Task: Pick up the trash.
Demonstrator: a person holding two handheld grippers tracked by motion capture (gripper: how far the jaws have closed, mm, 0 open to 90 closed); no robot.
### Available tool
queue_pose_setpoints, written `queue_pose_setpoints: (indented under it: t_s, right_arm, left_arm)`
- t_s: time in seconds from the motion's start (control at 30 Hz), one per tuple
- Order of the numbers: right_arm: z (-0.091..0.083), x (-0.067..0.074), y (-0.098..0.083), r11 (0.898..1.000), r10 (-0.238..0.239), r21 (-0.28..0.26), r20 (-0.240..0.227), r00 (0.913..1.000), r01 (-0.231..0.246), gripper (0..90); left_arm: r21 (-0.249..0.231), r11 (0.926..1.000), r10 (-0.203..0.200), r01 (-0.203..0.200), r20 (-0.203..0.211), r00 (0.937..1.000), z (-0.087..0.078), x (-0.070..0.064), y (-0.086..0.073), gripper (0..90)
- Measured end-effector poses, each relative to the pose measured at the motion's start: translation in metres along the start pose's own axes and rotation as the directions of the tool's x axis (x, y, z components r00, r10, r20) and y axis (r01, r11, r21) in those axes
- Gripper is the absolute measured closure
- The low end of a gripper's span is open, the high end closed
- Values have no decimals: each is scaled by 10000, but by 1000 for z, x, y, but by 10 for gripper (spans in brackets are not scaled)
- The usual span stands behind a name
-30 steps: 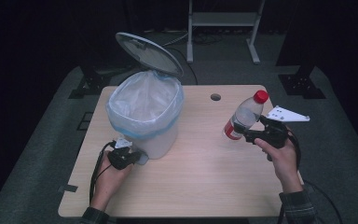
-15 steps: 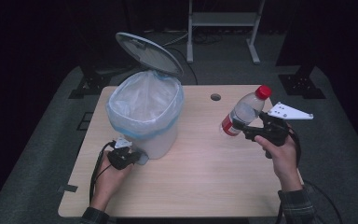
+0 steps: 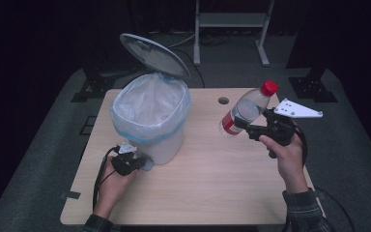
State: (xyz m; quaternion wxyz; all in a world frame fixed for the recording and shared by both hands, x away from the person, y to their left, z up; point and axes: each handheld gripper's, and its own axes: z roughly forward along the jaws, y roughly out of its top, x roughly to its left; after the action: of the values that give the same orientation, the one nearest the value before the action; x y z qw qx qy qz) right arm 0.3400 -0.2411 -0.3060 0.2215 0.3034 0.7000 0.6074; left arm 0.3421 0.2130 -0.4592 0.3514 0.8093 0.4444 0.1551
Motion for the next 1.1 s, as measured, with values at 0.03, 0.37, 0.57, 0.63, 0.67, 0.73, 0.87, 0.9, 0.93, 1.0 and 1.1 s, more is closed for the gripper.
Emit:
queue_pose_setpoints:
  t_s: [0.03,0.37,0.57,0.63,0.67,0.73,0.87,0.9,0.93,1.0,1.1]
  right_arm:
    - [1,1,2,10000,-1,-58,-44,10000,1,279]
    - [15,12,20,9989,-200,-435,-472,9987,180,279]
    - [24,23,34,9979,-279,-604,-821,9962,230,279]
    - [27,25,38,9972,-346,-690,-899,9953,285,279]
    - [28,27,40,9971,-357,-702,-950,9948,291,279]
    - [29,28,42,9969,-347,-737,-989,9945,275,279]
    - [34,34,51,9955,-397,-906,-1198,9920,289,279]
    - [35,35,53,9956,-341,-908,-1241,9917,229,279]
    - [35,35,53,9956,-341,-908,-1241,9917,229,279]
    - [38,38,58,9942,-461,-1021,-1339,9899,325,279]
    - [41,42,63,9937,-467,-1075,-1454,9883,312,279]
  left_arm:
    - [3,10000,9,-9,0,10000,0,0,0,845]
    - [-7,10000,28,-28,-7,10000,0,0,0,845]
    - [0,10000,28,-28,-7,10000,0,0,0,845]
    - [7,10000,30,-30,-6,10000,0,0,0,845]
    - [8,10000,31,-31,-7,10000,0,0,0,845]
    - [4,10000,29,-29,-9,10000,0,0,0,845]
    - [8,10000,41,-41,-8,10000,0,0,0,845]
    - [8,10000,41,-41,-8,10000,0,0,0,845]
    - [7,10000,43,-43,-6,10000,0,0,0,845]
    - [-53,10000,35,-35,-12,10000,1,0,0,845]
    - [-52,10000,30,-30,-7,10000,1,0,0,845]
